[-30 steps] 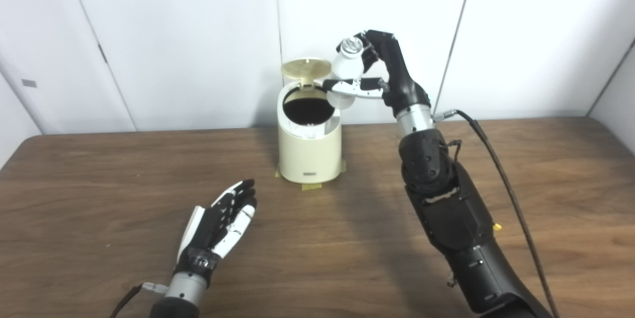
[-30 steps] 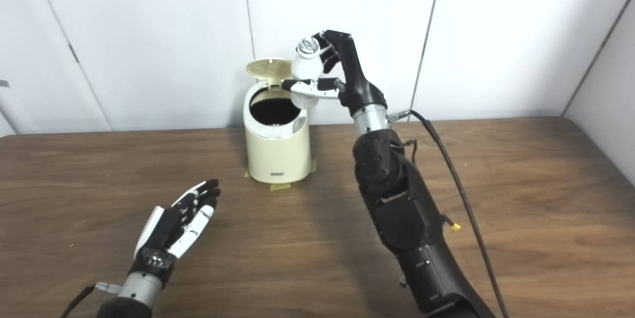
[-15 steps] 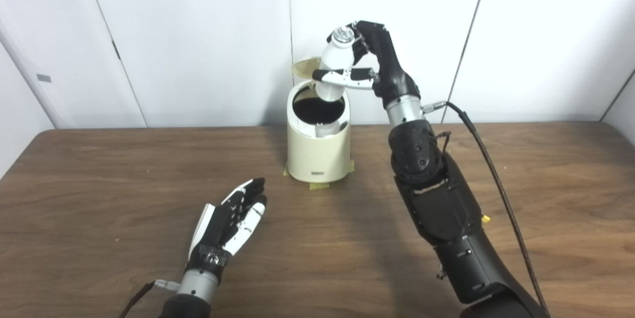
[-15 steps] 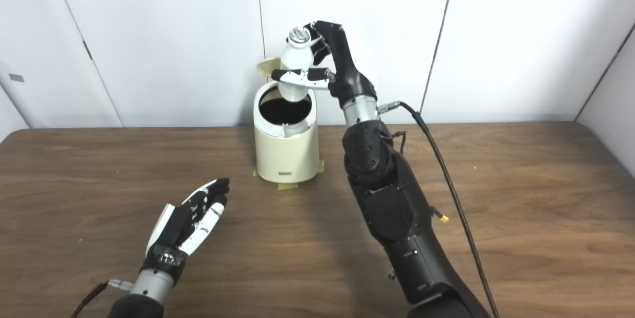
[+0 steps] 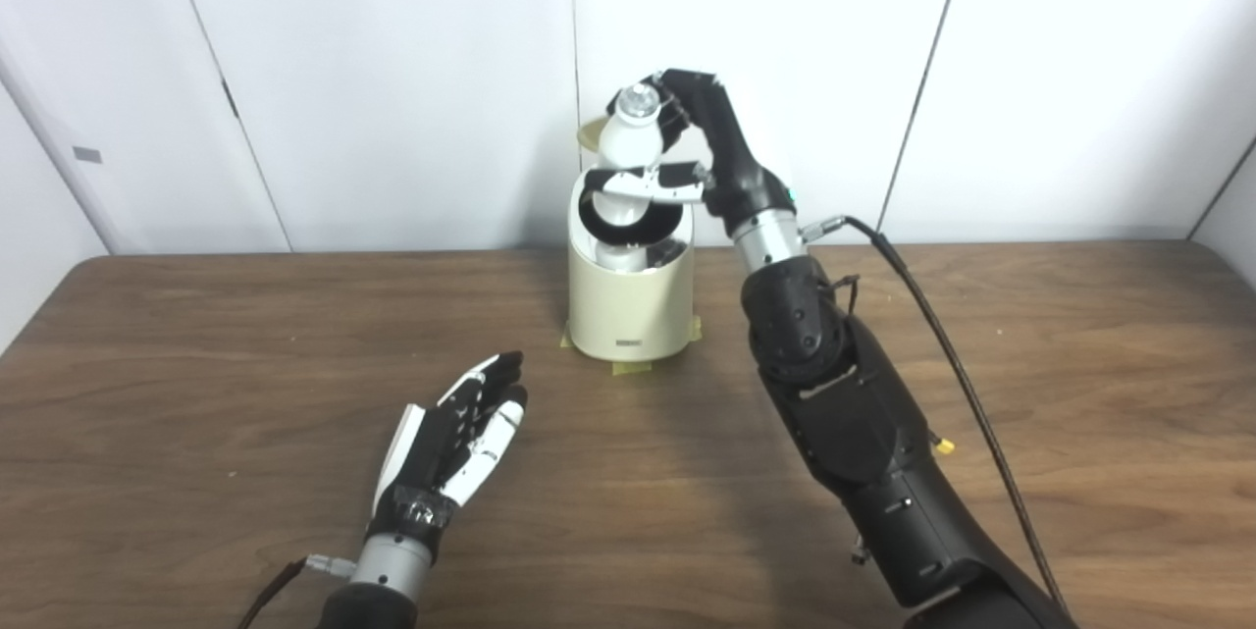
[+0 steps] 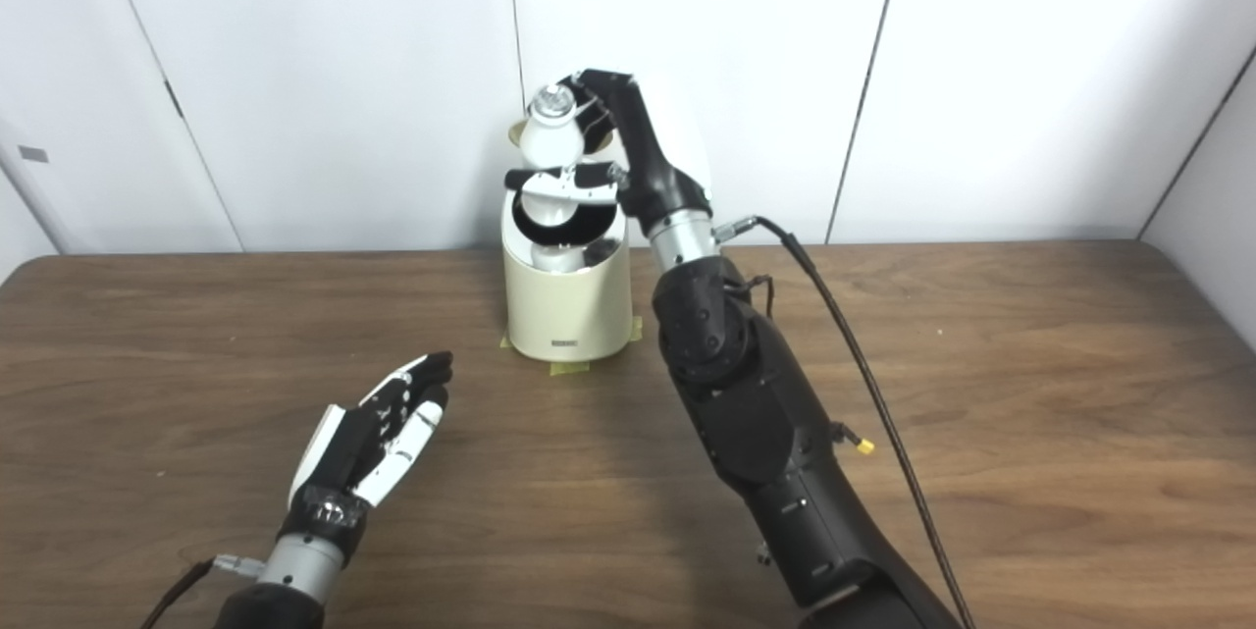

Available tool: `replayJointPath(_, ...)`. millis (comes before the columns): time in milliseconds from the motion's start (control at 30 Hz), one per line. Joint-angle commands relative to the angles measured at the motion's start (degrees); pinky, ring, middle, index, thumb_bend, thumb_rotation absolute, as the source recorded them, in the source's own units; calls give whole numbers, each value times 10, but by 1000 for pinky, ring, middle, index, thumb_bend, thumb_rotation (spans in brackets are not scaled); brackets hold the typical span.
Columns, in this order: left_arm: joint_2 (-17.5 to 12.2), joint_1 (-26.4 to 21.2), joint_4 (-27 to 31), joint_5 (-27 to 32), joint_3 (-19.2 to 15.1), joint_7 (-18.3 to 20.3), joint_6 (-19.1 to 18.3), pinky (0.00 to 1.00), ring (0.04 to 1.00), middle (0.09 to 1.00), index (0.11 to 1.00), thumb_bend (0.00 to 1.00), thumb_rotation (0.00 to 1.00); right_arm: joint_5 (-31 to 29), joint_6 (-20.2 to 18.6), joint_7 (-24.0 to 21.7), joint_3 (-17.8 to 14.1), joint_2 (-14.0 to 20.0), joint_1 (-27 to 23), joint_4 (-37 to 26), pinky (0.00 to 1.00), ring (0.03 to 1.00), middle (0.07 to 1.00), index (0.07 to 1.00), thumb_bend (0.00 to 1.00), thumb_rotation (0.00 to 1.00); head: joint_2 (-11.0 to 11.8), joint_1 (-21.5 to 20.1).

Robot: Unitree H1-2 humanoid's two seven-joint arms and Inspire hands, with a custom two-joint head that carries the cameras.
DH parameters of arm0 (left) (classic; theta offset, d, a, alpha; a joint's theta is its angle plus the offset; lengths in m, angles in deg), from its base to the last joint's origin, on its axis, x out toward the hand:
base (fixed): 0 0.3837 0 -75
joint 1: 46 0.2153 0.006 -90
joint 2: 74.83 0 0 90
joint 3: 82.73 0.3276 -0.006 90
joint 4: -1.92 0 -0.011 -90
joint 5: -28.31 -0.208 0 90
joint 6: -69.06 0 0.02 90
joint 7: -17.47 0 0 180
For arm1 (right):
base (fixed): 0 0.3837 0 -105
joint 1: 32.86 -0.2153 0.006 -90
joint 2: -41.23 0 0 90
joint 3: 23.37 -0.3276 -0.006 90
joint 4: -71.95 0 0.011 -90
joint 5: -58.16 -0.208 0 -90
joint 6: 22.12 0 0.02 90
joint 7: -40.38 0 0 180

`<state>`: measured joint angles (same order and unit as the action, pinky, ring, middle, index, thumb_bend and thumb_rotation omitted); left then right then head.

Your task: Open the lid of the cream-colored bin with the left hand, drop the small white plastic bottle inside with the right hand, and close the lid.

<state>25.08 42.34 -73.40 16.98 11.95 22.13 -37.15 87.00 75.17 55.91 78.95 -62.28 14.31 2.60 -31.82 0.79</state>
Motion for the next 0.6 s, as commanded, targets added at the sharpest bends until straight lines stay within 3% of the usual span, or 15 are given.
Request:
replayJointPath(0, -5, -10, 20, -2, -3, -3, 8, 841, 884, 884, 895, 422, 686, 16, 50, 26, 2, 9, -22, 0, 353, 435, 495, 477, 503, 0, -1, 0)
replayJointPath(233, -6, -9, 21, -1, -3, -2, 5, 837, 869, 867, 896, 412, 677, 59, 117, 80, 10, 22, -13, 29, 353, 423, 495, 502, 501, 0, -3, -1)
replayJointPath(567, -10, -13, 22, -16, 4, -3, -4, 838, 878, 879, 885, 400, 679, 59, 111, 77, 4, 20, -9, 22, 361, 424, 494, 500, 502, 0, -5, -4)
